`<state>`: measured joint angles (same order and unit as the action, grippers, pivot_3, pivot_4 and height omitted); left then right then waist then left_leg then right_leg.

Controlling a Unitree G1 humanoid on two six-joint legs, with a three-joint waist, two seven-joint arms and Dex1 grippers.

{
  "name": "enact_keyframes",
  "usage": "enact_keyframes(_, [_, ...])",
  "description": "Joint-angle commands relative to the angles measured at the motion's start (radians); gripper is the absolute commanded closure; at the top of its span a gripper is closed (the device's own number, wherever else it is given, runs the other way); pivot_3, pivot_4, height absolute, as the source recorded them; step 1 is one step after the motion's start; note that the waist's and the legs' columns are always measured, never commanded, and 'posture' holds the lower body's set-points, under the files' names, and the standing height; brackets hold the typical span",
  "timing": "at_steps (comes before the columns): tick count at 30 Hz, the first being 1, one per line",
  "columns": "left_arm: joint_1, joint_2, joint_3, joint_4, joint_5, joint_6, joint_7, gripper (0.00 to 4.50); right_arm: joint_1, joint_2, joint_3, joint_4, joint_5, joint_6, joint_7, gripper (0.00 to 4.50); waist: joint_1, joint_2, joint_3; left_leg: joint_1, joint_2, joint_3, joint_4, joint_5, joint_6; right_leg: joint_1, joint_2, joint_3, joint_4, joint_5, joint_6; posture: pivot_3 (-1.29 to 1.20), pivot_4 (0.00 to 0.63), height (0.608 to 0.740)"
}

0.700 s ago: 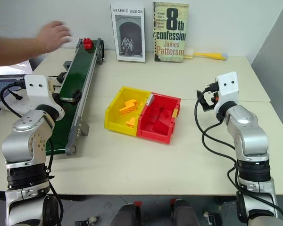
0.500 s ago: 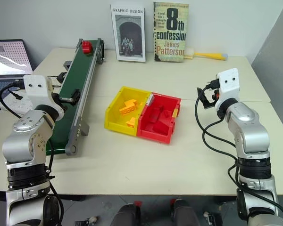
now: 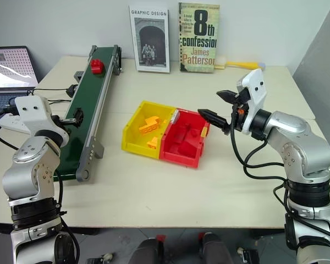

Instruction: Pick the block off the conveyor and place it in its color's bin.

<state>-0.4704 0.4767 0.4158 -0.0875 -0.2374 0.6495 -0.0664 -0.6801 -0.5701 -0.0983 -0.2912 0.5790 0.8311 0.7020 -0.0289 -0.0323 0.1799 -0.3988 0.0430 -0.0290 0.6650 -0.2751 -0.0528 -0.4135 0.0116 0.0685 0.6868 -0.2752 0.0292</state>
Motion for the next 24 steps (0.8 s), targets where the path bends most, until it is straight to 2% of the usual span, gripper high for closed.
enact_keyframes(1, [-0.034, 0.015, -0.002, -0.001, -0.002, 0.005, -0.003, 0.05, -0.056, -0.032, 0.006, -0.093, 0.135, 0.083, 0.085, 0.0, 0.0, 0.0, 0.0, 0.0, 0.0, 0.0, 0.0, 0.0, 0.0, 0.0, 0.0, 0.0, 0.0, 0.0, 0.0, 0.0, 0.15, 0.74])
enact_keyframes(24, [-0.063, 0.038, -0.02, 0.067, 0.016, 0.025, -0.009, 0.05, -0.028, -0.048, 0.009, -0.124, 0.166, 0.085, 0.04, 0.0, 0.0, 0.0, 0.0, 0.0, 0.0, 0.0, 0.0, 0.0, 0.0, 0.0, 0.0, 0.0, -0.001, 0.0, 0.0, 0.0, 0.15, 0.74])
